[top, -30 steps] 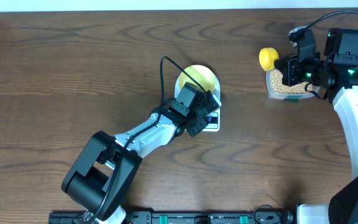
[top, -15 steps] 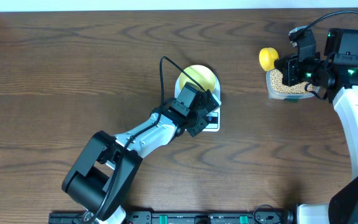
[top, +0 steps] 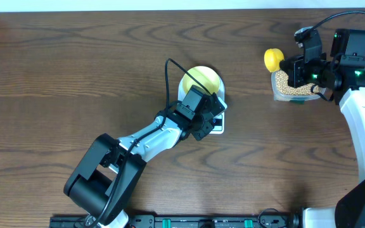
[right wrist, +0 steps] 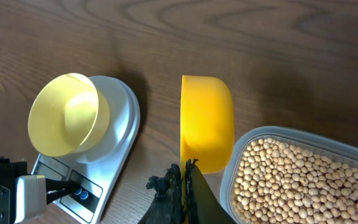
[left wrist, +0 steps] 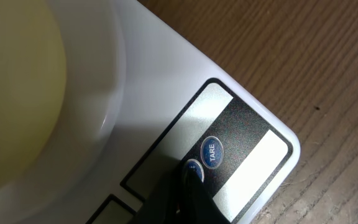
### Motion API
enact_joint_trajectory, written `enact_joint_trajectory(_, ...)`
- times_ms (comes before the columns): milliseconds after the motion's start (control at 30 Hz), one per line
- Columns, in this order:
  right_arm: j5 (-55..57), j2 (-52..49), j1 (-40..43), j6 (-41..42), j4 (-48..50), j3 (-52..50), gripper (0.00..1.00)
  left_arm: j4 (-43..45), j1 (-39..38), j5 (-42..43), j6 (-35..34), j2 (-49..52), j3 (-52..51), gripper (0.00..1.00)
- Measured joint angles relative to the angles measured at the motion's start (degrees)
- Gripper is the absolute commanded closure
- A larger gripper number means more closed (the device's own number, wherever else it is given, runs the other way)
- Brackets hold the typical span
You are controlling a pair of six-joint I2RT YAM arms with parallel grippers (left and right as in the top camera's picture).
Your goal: Scoop item into bowl and weigh 50g on scale
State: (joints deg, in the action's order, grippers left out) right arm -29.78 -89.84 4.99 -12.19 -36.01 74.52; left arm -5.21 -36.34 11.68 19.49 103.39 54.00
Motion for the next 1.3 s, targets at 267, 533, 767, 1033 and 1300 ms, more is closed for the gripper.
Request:
enact_joint_trajectory(267, 0.0, 0.0, 0.0, 0.0, 0.0, 0.0, 0.99, -0.1, 0.0, -0.2, 0.0, -1.2, -0.7, 0.92)
enact_joint_trajectory(533, 0.0, 0.0, 0.0, 0.0, 0.0, 0.0, 0.99, -1.4, 0.0, -1.2, -0.2, -5.4, -2.9, 0.92)
enact_joint_trajectory(767, 0.0, 0.0, 0.0, 0.0, 0.1, 0.0, 0.99, 1.0, 0.0, -1.3, -0.2, -6.0, -2.9, 0.92)
enact_joint_trajectory(1033, 0.0, 0.0, 0.0, 0.0, 0.1, 0.0, 0.99, 2.7, 0.0, -1.3, -0.2, -6.0, -2.9, 0.92)
enact_joint_trajectory(1300, 0.0, 0.0, 0.0, 0.0, 0.1, 0.0, 0.99, 2.9, 0.0, -1.4, -0.4, -6.0, -2.9, 0.83)
